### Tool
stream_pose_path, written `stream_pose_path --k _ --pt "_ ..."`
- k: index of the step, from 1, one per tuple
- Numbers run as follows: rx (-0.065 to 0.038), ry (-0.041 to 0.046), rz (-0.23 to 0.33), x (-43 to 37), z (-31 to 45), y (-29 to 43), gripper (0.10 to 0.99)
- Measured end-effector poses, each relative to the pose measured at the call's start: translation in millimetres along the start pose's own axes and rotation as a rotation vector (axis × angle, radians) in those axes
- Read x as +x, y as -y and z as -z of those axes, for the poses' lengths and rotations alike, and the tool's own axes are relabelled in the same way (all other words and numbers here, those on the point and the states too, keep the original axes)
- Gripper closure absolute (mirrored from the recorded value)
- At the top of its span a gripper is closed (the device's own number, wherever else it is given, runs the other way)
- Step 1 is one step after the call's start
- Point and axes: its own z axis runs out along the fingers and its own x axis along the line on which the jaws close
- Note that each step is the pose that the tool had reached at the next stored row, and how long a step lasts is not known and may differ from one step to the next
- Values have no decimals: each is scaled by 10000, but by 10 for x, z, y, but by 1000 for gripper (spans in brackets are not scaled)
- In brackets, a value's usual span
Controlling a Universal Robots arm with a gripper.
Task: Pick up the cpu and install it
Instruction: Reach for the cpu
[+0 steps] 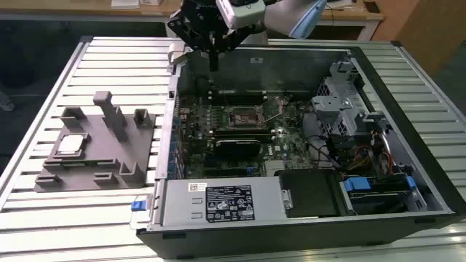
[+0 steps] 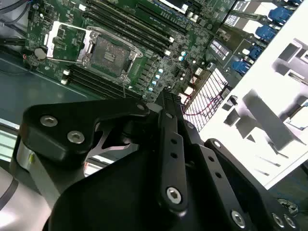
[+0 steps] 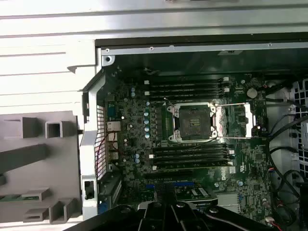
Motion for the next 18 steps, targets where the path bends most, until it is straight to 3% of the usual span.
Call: stream_pose_path --k 18 --pt "-14 -1 0 67 2 5 980"
